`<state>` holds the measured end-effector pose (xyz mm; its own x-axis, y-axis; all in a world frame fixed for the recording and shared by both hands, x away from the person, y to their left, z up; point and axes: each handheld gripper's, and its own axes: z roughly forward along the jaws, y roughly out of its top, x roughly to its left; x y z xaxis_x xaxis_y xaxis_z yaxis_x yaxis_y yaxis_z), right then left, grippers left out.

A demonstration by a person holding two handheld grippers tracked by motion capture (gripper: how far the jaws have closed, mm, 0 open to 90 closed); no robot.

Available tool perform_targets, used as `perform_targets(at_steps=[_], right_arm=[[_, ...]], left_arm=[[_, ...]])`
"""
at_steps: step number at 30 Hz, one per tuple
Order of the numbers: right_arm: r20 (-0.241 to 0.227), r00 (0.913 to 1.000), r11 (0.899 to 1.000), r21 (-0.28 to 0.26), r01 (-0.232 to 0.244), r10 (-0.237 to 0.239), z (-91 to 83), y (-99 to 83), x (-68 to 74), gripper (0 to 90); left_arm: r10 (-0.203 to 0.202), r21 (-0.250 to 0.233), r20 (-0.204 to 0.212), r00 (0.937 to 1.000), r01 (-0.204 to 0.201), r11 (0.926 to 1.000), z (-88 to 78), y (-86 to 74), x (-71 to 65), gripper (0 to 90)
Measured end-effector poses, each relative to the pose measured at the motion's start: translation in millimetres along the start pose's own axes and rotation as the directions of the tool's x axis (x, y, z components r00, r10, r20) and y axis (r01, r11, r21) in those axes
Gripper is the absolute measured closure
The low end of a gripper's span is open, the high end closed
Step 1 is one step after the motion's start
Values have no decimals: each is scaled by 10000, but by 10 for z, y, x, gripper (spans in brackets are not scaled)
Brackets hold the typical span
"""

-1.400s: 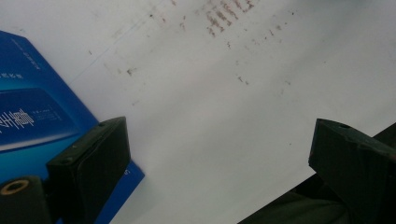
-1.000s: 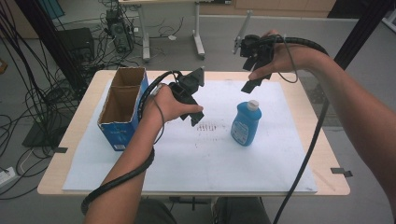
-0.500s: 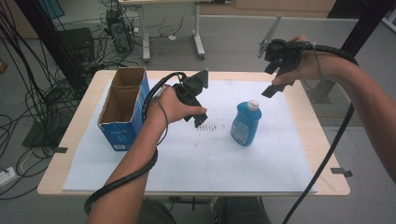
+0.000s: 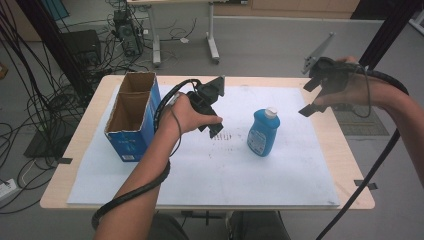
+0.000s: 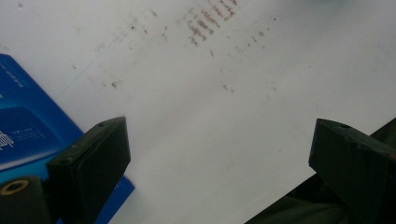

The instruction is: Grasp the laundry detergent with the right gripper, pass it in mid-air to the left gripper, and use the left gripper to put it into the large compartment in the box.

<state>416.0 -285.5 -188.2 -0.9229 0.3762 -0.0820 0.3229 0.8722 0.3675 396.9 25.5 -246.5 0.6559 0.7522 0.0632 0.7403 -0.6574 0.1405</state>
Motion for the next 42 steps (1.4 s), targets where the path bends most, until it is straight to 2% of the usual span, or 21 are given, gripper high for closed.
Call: perform_targets(at_steps=[3, 10, 17, 22, 24, 25, 27, 28, 32, 33, 36, 37, 42], right_arm=[[50, 9998, 9995, -268, -191, 193, 35, -124, 27, 61], [381, 9979, 9978, -432, -507, 524, 161, -292, 112, 59], [553, 9929, 9894, -1055, -994, 1056, 329, -469, 220, 52], [740, 9891, 9842, -1334, -1164, 1270, 459, -530, 305, 47], [872, 9844, 9755, -1727, -1364, 1531, 550, -561, 355, 45], [872, 9844, 9755, -1727, -1364, 1531, 550, -561, 355, 45], [871, 9801, 9643, -2136, -1567, 1785, 660, -585, 390, 44], [871, 9801, 9643, -2136, -1567, 1785, 660, -585, 390, 44], [867, 9751, 9506, -2554, -1764, 2042, 796, -598, 426, 42], [840, 9722, 9428, -2751, -1883, 2187, 856, -599, 443, 39], [846, 9700, 9376, -2877, -1954, 2280, 923, -597, 463, 37], [798, 9681, 9314, -3018, -2035, 2374, 987, -593, 481, 37], [732, 9619, 9129, -3413, -2239, 2633, 1120, -570, 519, 33]], left_arm=[[6, 18, 12, 10000, -6, 10000, 18, -4, -7, 59], [42, 21, 17, 10000, -42, 10000, 34, -5, -11, 58], [39, -30, 11, 10000, -39, 10000, 42, -17, -14, 58], [14, -7, -3, 10000, -14, 10000, 46, -22, -8, 58], [5, -21, 7, 10000, -5, 10000, 48, -22, -10, 58], [14, -22, 10, 10000, -14, 10000, 51, -23, -10, 58], [-1, 6, 7, 10000, 1, 10000, 58, -27, -5, 58], [-1, 6, 7, 10000, 1, 10000, 58, -27, -5, 58], [3, 42, -14, 10000, -3, 10000, 63, -36, 2, 58], [-21, 35, -8, 10000, 21, 10000, 69, -40, 2, 58], [-25, 26, -9, 10000, 25, 10000, 73, -40, -1, 58], [-56, 4, 7, 10000, 56, 10000, 74, -38, -9, 58], [-2, 1, -39, 10000, 2, 10000, 68, -29, -11, 58]])
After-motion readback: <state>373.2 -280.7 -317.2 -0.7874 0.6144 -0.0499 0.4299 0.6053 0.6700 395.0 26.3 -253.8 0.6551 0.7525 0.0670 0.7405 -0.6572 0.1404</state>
